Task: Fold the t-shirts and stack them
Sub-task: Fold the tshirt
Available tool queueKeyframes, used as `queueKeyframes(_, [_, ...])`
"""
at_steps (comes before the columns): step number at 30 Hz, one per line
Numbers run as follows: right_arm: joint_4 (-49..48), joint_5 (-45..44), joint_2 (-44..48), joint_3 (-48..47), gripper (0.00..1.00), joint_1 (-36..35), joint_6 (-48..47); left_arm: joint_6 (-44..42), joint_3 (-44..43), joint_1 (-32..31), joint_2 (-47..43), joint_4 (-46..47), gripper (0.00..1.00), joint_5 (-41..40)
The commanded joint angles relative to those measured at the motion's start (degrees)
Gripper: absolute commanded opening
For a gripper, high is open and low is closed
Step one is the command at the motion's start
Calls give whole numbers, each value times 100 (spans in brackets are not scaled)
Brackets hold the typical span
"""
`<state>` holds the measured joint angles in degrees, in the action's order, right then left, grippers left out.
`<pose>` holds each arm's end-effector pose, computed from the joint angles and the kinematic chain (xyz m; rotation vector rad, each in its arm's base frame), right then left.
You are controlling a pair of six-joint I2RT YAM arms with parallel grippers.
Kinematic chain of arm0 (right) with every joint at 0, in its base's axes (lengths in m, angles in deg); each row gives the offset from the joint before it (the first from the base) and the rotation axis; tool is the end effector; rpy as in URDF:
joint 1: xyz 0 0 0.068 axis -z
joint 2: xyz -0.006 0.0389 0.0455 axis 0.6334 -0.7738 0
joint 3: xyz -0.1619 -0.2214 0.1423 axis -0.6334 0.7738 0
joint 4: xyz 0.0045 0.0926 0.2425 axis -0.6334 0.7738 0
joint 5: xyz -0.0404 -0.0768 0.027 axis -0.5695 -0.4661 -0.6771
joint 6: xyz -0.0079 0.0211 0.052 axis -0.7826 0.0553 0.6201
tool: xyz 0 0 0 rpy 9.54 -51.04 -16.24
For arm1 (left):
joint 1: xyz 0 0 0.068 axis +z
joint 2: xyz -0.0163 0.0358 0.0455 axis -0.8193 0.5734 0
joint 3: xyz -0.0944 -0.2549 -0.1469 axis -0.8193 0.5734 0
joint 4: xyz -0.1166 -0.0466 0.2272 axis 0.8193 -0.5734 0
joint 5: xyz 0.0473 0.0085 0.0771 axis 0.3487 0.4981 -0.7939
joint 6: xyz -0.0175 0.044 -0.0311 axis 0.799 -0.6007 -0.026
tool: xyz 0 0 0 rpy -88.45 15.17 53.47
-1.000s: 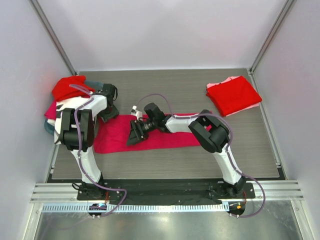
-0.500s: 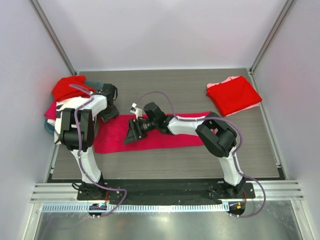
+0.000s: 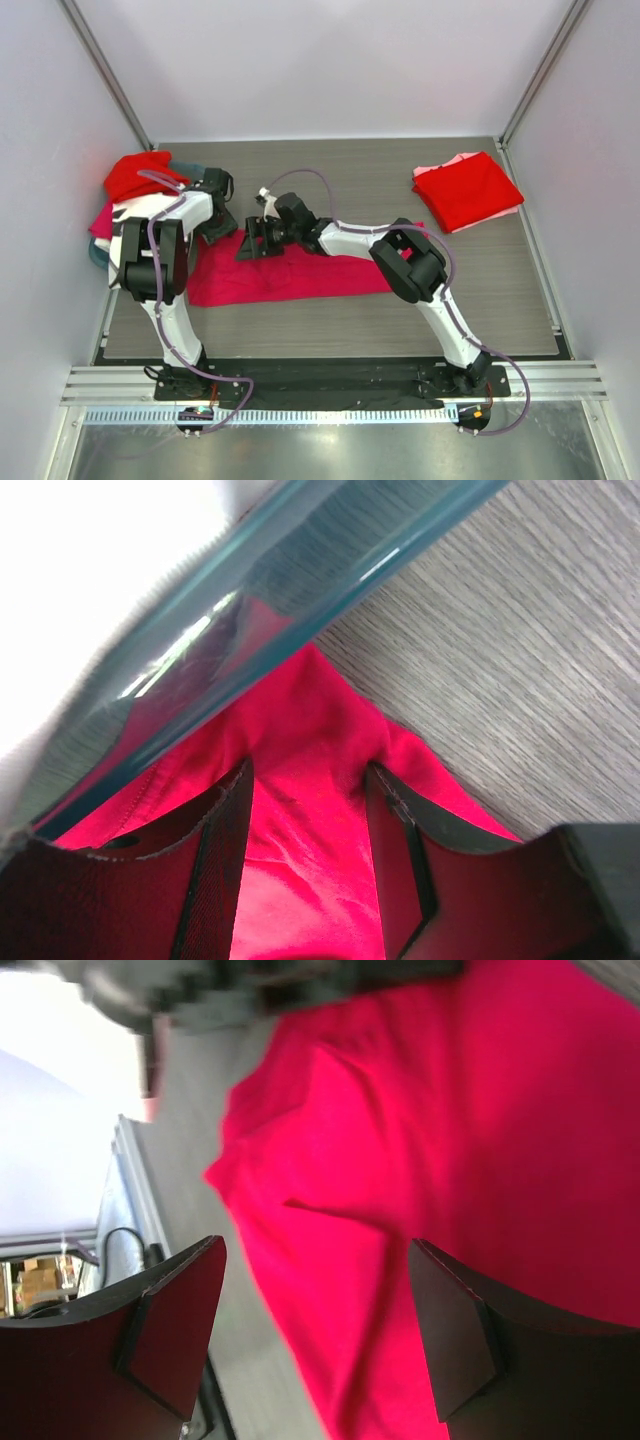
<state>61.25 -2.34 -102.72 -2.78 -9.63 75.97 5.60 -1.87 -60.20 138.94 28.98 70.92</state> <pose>0.3399 0.4206 0.1863 -0.5906 2.2696 1.4005 0.3899 -0.0241 0.1966 -0.9428 2.5437 0.1728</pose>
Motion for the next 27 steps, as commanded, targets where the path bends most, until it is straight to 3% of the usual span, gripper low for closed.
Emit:
queueKeyframes(1, [-233, -115, -171, -325, 79, 24, 129, 6, 182, 9, -51, 233, 50, 317])
queueKeyframes(9, [-725, 552, -453, -168, 79, 15, 602, -11, 217, 9, -16, 330, 50, 370])
queueKeyframes(11, [-1192, 860, -348, 35, 79, -20, 963, -20, 191, 9, 2, 321, 50, 397])
queueKeyframes(20, [-1412, 1195, 197, 782, 79, -389, 1166, -46, 156, 18, 46, 304, 50, 335])
queueKeyframes(27, [-2185, 1484, 776, 1572, 79, -617, 1508, -55, 155, 18, 28, 286, 50, 300])
